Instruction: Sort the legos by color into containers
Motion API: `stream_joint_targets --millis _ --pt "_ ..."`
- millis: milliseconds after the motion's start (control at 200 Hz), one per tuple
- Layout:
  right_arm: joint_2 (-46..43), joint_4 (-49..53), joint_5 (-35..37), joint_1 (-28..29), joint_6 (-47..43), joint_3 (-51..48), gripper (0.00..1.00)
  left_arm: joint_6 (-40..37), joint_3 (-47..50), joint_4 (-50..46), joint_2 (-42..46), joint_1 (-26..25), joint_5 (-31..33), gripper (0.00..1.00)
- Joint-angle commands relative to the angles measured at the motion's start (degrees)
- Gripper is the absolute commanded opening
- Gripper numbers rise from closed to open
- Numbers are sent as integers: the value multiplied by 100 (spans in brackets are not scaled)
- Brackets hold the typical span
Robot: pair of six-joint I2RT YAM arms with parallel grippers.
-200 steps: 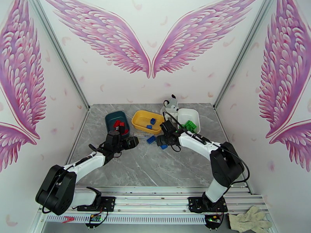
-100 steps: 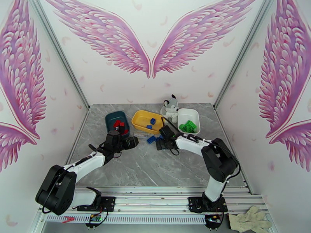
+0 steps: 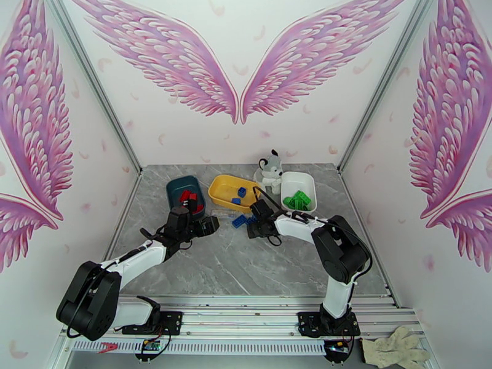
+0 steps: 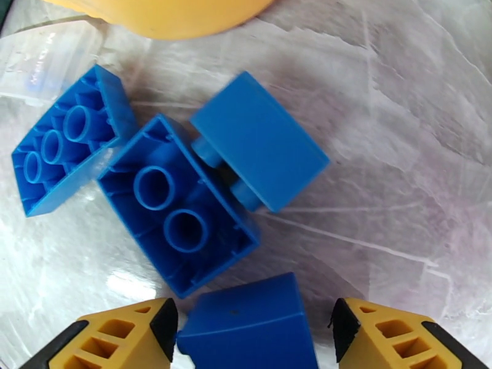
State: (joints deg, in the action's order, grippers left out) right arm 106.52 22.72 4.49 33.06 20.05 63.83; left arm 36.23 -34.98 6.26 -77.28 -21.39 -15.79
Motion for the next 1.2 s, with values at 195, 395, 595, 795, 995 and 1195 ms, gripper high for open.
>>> stream_joint_targets --millis 195,395,595,795,995,1195 --pt "-61 -85 -116 139 24 41 62 -3 -167 9 -77 36 -75 99" --pt "-57 -48 24 187 29 62 54 14 -171 24 -77 31 -114 99" --pt "-30 4 105 186 73 112 44 15 -169 35 -86 38 -122 99" --pt "-542 -74 -172 194 241 -161 39 11 -207 42 -159 12 -198 99" --pt "-1150 142 -192 186 258 -52 37 -89 -302 -36 -216 -145 -123 99" --pt "-1090 440 87 168 293 792 38 -216 -368 -157 -186 -251 26 99"
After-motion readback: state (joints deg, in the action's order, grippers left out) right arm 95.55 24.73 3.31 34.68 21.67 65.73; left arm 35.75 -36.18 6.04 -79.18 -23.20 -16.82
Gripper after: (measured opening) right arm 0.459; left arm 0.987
